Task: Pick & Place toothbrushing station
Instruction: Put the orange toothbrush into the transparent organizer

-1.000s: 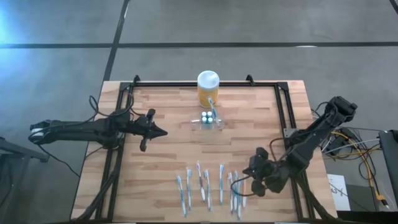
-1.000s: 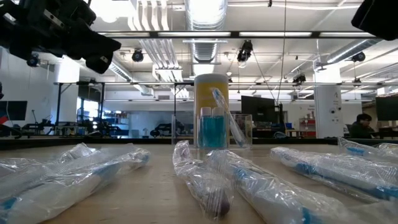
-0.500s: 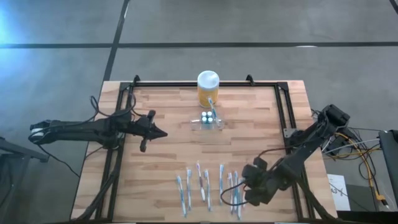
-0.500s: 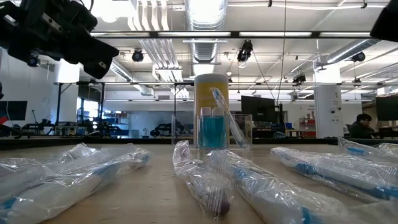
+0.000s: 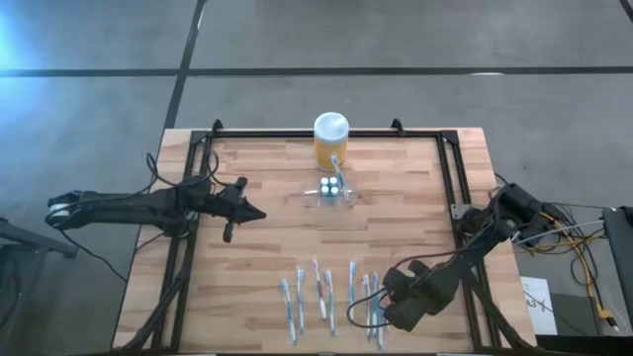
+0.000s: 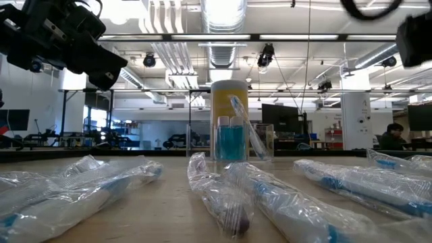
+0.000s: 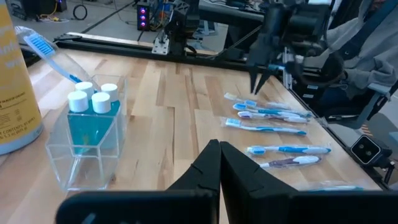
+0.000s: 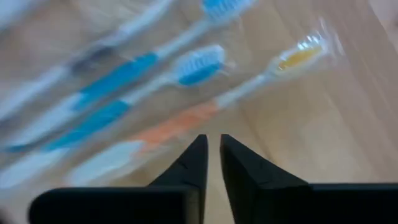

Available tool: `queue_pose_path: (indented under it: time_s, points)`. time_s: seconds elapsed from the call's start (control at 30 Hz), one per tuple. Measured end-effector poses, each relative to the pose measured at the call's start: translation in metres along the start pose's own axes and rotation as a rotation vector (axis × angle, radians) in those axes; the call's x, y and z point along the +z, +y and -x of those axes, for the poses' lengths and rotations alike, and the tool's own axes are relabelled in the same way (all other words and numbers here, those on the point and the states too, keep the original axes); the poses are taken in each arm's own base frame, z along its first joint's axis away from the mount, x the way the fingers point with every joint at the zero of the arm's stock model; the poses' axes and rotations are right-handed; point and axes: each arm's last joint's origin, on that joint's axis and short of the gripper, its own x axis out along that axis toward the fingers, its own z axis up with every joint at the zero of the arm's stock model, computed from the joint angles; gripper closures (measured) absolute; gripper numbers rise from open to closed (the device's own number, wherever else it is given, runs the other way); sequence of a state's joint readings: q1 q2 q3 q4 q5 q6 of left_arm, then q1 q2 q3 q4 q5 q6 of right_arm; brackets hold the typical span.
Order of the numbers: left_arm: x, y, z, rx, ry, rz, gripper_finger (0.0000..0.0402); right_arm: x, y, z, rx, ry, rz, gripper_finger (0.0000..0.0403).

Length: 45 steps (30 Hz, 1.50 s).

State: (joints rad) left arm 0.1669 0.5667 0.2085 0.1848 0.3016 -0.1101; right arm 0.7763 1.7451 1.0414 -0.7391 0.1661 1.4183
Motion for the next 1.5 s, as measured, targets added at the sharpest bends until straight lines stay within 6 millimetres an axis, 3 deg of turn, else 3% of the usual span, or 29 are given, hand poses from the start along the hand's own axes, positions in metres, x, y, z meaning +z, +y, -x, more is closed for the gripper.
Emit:
queue_pose_path:
  time_s: [0.1, 0.5, 0.63, 1.5]
  points:
    - [0.000, 0.000, 0.000, 0.000, 0.001, 0.001, 0.0396, -0.001, -0.004, -0.006, -0.018, 0.021, 0.007, 0.0326]
    - [-0.001, 0.000, 0.000, 0.000, 0.003, 0.004, 0.0396, -0.003, -0.012, 0.008, 0.028, -0.021, -0.136, 0.0198]
    - [-0.001, 0.000, 0.000, 0.001, 0.005, 0.005, 0.0396, 0.003, -0.018, 0.002, 0.005, -0.047, -0.280, 0.0189]
    - [-0.006, 0.001, 0.000, 0.002, 0.017, 0.011, 0.0396, 0.005, -0.022, -0.009, 0.014, -0.103, -0.316, 0.0188]
